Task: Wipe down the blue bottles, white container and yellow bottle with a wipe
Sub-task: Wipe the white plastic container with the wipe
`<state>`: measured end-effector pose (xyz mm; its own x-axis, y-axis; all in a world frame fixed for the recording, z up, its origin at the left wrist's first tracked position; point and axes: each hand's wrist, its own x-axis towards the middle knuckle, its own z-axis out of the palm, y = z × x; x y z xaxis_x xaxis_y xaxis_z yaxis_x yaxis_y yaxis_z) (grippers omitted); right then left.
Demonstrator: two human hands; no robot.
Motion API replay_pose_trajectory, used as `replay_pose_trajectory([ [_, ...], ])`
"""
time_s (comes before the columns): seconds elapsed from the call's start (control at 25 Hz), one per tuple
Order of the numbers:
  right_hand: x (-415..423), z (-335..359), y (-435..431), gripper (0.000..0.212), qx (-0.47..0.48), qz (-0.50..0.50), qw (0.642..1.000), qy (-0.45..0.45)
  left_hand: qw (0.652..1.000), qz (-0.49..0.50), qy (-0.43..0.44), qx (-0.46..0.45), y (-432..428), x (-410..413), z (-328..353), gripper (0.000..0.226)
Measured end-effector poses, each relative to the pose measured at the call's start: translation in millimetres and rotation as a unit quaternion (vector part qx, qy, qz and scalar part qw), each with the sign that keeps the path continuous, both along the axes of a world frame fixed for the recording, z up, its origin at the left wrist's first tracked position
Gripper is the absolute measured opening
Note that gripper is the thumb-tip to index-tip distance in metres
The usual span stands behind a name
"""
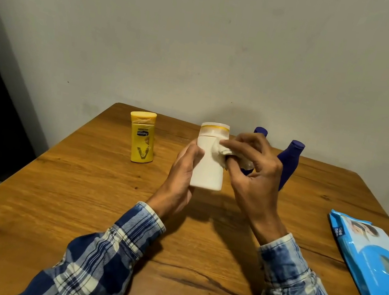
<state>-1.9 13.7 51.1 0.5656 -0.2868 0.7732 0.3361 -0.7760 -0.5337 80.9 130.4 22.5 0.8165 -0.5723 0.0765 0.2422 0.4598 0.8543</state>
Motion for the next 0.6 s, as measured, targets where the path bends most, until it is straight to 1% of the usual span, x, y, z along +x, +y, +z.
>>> replay_pose_trajectory([
  [0.08,-2.9,3.2,1.4,0.018,-0.041,0.059,0.996,0.047,0.999,-0.013,-0.04,0.002,3.7,-0.4,1.6,0.032],
  [0.12,-4.0,5.8,0.6,0.016,-0.045,0.071,0.995,0.057,0.998,-0.016,-0.063,0.008,5.5,0.2,2.2,0.033],
  [0.16,-5.0,8.5,-2.0,0.014,-0.028,0.059,0.997,0.05,0.996,-0.011,-0.088,0.021,6.2,0.9,2.6,0.033],
  [0.28,-8.6,15.6,-10.7,0.018,0.063,-0.044,0.996,-0.036,0.981,0.033,-0.173,0.079,3.3,1.2,3.1,0.036],
  [0.32,-8.4,15.7,-9.4,0.021,0.059,-0.06,0.995,-0.047,0.977,0.041,-0.191,0.083,3.0,0.2,3.2,0.038],
  [0.4,-5.4,9.2,-2.0,0.027,-0.012,-0.066,0.997,-0.028,0.974,0.044,-0.213,0.067,3.1,-1.9,3.0,0.041],
  [0.48,-2.8,2.9,1.3,0.027,-0.111,-0.046,0.993,0.006,0.975,0.036,-0.214,0.049,4.3,-2.9,1.8,0.04],
  [0.52,-2.5,1.8,-0.6,0.028,-0.139,-0.038,0.989,0.015,0.975,0.036,-0.214,0.051,4.5,-3.0,1.1,0.041],
  [0.56,-2.9,1.8,-3.9,0.028,-0.14,-0.042,0.989,0.009,0.974,0.038,-0.217,0.059,4.1,-3.5,1.1,0.043],
  [0.6,-4.3,2.1,-7.2,0.028,-0.121,-0.058,0.991,-0.007,0.971,0.041,-0.224,0.071,3.2,-3.4,0.8,0.047],
])
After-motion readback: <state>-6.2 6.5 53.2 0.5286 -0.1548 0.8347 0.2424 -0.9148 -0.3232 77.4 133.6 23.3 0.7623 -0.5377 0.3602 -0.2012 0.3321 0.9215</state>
